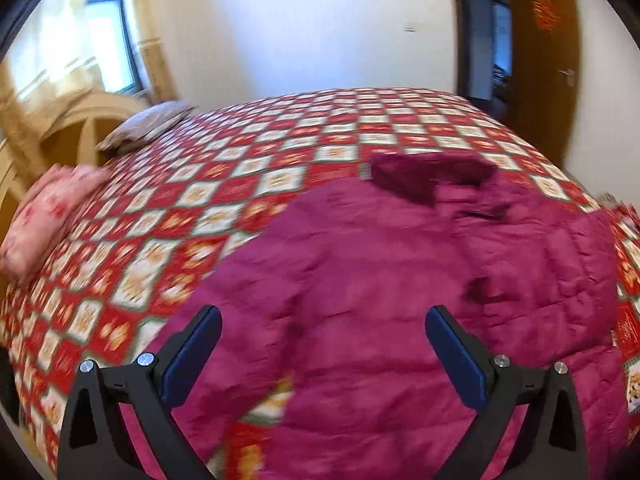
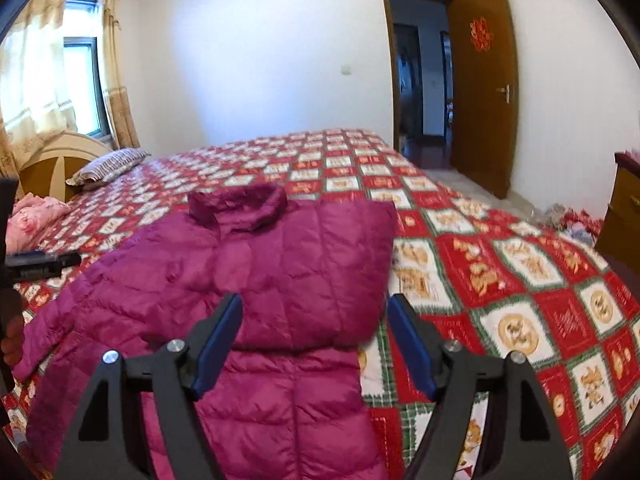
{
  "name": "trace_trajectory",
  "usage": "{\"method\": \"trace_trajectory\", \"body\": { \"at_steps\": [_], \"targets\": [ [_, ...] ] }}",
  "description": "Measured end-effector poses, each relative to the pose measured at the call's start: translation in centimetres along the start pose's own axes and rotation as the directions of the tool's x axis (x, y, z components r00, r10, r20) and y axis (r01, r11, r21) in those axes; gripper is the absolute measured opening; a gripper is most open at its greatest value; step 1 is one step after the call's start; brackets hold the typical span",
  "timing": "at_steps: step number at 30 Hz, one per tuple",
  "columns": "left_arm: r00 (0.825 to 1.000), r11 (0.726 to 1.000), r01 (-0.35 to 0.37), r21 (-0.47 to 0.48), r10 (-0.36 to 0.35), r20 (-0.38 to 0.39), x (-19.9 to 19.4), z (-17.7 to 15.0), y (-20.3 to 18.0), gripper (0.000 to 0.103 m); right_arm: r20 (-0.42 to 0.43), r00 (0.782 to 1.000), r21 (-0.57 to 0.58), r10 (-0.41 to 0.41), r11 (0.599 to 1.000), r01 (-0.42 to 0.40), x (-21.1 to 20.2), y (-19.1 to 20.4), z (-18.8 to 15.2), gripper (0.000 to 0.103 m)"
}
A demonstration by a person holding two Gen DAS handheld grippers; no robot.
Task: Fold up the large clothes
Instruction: 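Grasp the other sleeve with the left tool and fold it across the body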
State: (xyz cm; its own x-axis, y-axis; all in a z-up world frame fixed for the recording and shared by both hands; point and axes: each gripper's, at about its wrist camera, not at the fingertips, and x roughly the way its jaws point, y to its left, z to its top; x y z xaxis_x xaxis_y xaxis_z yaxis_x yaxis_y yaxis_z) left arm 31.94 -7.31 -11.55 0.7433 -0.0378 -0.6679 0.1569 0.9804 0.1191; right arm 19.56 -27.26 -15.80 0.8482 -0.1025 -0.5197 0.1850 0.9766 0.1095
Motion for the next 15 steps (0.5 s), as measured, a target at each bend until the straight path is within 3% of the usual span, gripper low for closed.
{"method": "trace_trajectory", "body": {
  "at_steps": [10,11,12,13,14,15],
  "targets": [
    [0.992,0.985,0.115,0.126,-0.107,-0.069,5.1,0.6,-11.1,0.102,-0.104,0.994,-0.03,-0.029,0.999,0.026,2.4,-1.3,-2.9,0.077],
    [0.989,0.982,0.132,0.131,-0.122,-0.079,5.7,0.4,-11.8,0.088,-0.107,0.994,-0.026,-0.029,0.999,0.027,2.5,-1.6,-3.0,0.077],
    [0.984,0.978,0.161,0.133,-0.148,-0.097,6.4,0.1,-12.4,0.042,-0.11,0.994,-0.022,-0.029,0.999,0.027,2.6,-1.9,-3.0,0.077],
    [0.974,0.971,0.197,0.133,-0.179,-0.136,7.3,-0.2,-12.8,0.015,-0.111,0.993,-0.019,-0.031,0.999,0.029,2.6,-2.1,-3.0,0.077],
    [0.97,0.97,0.205,0.127,-0.185,-0.158,7.6,-0.3,-12.9,0.004,-0.111,0.993,-0.017,-0.036,0.999,0.035,2.6,-2.4,-3.0,0.077],
    [0.972,0.973,0.199,0.12,-0.18,-0.153,7.7,-0.4,-13.0,0.004,-0.111,0.993,-0.016,-0.044,0.999,0.043,2.7,-2.7,-2.9,0.077]
  ]
}}
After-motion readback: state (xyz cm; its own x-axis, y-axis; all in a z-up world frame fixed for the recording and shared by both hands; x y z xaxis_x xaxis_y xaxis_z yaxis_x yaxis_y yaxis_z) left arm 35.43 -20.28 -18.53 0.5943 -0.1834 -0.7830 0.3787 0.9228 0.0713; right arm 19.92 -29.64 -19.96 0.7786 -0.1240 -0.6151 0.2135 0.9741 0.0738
